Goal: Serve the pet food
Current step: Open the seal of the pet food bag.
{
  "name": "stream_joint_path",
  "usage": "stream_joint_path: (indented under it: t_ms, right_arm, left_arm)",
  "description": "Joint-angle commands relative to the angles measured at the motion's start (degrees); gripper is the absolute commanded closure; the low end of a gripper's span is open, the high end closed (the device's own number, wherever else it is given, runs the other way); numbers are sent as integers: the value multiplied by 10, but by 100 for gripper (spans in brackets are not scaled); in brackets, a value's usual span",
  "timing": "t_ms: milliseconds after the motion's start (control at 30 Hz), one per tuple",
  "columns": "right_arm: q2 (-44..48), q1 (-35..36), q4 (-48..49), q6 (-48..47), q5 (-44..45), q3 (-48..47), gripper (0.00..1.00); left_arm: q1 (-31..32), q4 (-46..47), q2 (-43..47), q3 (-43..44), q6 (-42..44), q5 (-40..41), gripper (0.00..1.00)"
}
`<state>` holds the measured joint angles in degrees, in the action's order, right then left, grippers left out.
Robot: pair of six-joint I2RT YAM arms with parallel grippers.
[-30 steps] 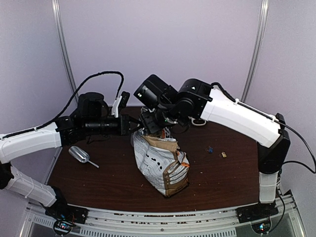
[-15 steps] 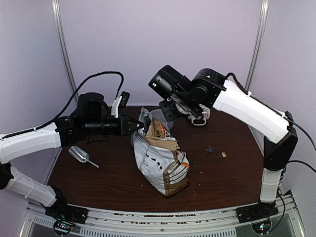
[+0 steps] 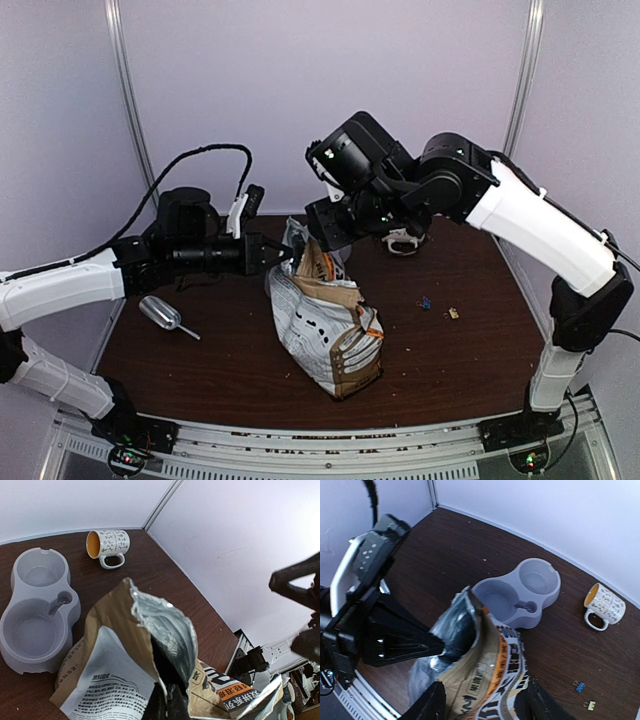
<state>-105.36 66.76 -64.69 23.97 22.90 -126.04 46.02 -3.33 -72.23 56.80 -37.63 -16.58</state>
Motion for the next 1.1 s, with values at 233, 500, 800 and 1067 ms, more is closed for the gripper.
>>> stream_joint_path:
  t_ms: [233,500,800,1067]
  right_arm:
    - [-65,26,10,24,-41,-24,50]
    - [-89,29,-25,32,-9,-32,49]
    - [-101,28,-66,35,54,-24,50]
    - [-107,16,-97,34,120,-25,80]
  left_arm:
    - [0,201,28,-22,-18,-5,100]
    - [-1,280,31,-44,-35,-8,100]
    - [-1,313,50,-58,-30,0,100]
    - [0,303,58,-60,-23,-4,100]
